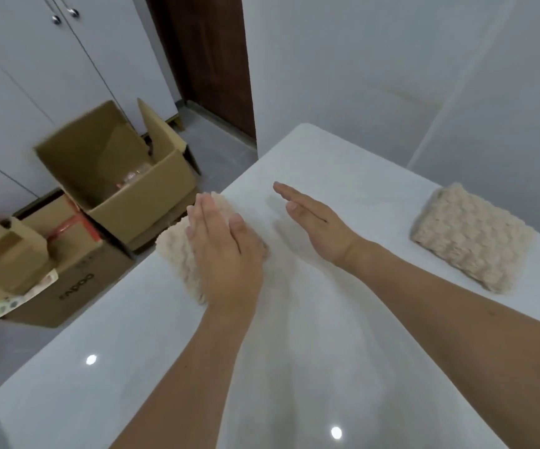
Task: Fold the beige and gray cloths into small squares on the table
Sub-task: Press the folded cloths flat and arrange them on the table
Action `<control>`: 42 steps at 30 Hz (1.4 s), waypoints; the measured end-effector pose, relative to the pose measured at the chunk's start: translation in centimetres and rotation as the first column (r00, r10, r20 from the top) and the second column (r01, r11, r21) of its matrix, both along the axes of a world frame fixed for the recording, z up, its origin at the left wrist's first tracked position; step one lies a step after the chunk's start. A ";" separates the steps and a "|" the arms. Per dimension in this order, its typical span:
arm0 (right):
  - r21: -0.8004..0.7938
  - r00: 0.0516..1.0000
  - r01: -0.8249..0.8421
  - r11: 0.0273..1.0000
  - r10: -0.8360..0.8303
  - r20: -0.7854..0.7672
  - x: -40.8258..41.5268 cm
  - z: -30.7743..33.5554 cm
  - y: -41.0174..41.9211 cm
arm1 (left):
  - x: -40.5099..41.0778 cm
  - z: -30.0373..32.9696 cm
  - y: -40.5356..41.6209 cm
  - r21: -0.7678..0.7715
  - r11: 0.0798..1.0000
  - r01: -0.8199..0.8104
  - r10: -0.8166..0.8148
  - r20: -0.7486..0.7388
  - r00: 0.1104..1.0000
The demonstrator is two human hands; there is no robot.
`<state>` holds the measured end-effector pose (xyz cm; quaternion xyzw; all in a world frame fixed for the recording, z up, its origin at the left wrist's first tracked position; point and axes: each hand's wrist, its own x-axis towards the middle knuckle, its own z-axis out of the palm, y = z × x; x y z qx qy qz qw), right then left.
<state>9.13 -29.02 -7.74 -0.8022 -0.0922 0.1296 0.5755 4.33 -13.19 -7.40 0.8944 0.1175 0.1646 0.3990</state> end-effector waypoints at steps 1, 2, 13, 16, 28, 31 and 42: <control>0.007 1.000 -0.011 1.000 0.011 -0.012 0.4 -0.2 1.1 | 0.0 -0.3 1.1 -0.006 1.000 -0.031 0.031 0.009 0.999; 0.012 0.999 -0.024 1.000 0.025 -0.023 0.8 -0.5 2.2 | 0.0 -0.5 2.1 -0.016 0.997 -0.069 0.070 0.016 0.997; 0.035 0.988 -0.151 0.988 0.152 -0.041 3.0 -2.4 9.9 | 0.9 -2.7 6.1 -0.522 0.796 -0.307 0.277 -0.137 0.951; -0.186 0.979 -0.178 0.966 0.193 0.070 2.8 -2.7 10.0 | 0.7 -3.2 6.3 -0.418 0.872 -0.255 0.205 -0.161 0.965; -0.798 0.857 -0.091 0.595 0.456 0.242 3.1 -3.9 10.2 | 0.8 -5.0 9.3 0.429 0.896 0.119 0.028 -0.322 0.946; -0.810 0.857 -0.062 0.583 0.447 0.256 3.0 -4.1 10.1 | 0.6 -5.0 9.1 0.415 0.901 0.127 0.009 -0.311 0.950; -0.824 0.875 -0.066 0.563 0.429 0.224 2.6 -4.1 10.2 | 0.1 -5.1 8.9 0.377 0.919 0.114 0.018 -0.328 0.945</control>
